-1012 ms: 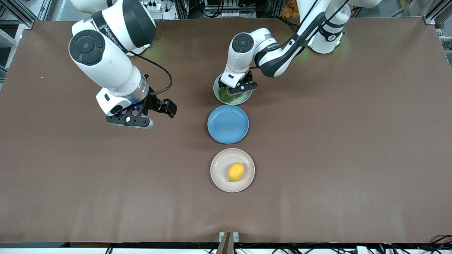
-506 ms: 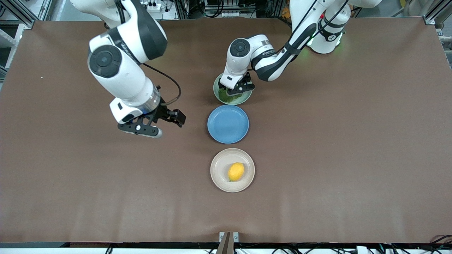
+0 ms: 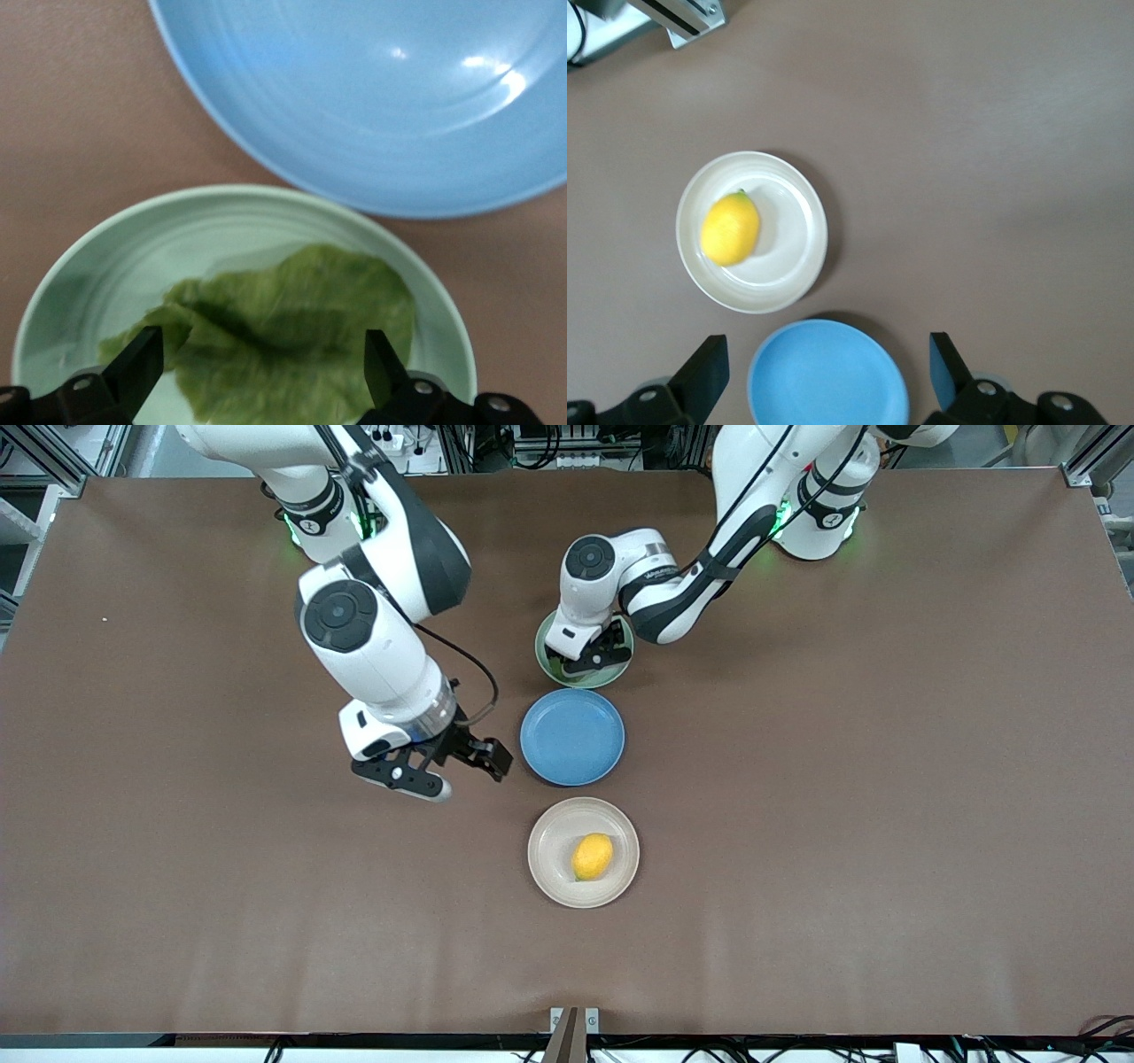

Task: Pick lemon and lettuce from plates
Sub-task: 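Grasp the lettuce with the left gripper while the right gripper nears the lemon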

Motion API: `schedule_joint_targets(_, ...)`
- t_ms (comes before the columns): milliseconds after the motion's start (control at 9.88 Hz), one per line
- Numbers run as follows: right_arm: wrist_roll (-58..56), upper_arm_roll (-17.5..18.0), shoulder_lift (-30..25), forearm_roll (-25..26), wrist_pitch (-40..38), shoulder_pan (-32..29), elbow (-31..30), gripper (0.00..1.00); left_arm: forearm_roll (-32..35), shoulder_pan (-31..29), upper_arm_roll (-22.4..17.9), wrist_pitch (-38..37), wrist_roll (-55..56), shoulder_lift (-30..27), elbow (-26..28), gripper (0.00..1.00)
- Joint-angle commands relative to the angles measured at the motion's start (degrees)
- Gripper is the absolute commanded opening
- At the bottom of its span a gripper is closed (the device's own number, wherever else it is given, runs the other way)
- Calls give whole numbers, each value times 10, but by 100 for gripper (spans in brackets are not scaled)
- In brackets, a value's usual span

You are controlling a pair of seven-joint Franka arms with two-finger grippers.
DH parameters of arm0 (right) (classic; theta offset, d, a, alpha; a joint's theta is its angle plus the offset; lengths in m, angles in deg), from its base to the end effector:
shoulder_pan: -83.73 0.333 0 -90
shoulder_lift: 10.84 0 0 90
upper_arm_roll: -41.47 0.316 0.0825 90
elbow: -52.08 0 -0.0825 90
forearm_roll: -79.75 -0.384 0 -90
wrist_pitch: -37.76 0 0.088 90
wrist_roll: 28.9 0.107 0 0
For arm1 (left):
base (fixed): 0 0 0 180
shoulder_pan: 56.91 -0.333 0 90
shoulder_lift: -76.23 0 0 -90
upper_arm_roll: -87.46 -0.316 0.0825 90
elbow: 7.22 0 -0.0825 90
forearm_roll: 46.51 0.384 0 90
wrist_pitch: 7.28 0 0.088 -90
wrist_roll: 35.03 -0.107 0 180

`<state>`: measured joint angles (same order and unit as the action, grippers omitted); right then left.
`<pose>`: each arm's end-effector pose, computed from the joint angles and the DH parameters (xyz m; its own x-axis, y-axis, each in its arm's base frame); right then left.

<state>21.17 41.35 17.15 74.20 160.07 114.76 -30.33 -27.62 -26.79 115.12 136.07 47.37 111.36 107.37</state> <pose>0.6138 0.3727 0.4304 0.9253 -0.3740 0.0622 -0.3536 -0.9106 -0.2140 0.3216 -0.5079 0.1773 0.9699 0.2299 -0.0808 0.2309 -0.9730 0.0038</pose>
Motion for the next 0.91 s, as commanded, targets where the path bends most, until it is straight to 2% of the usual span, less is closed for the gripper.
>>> schedule_joint_targets(0,45,-2,78,4,13,9,89,100,21,36,-30,1,29,22,-33,94)
schedule_joint_targets(101,62,-2,104,4,36,10,106,100,20,36,-30,1,31,19,-34,89)
schedule_joint_targets(202,83,-2,123,4,69,14,107,100,18,34,-30,1,31,17,-34,77)
schedule_joint_targets(405,107,-2,150,2,84,16,117,100,16,33,-29,-3,31,7,-32,44)
schedule_joint_targets(607,136,-2,187,1,97,29,150,100,14,31,-28,-6,31,-9,-24,0)
schedule_joint_targets(810,149,-1,219,1,146,38,174,100,14,31,-24,-66,35,-42,-15,0)
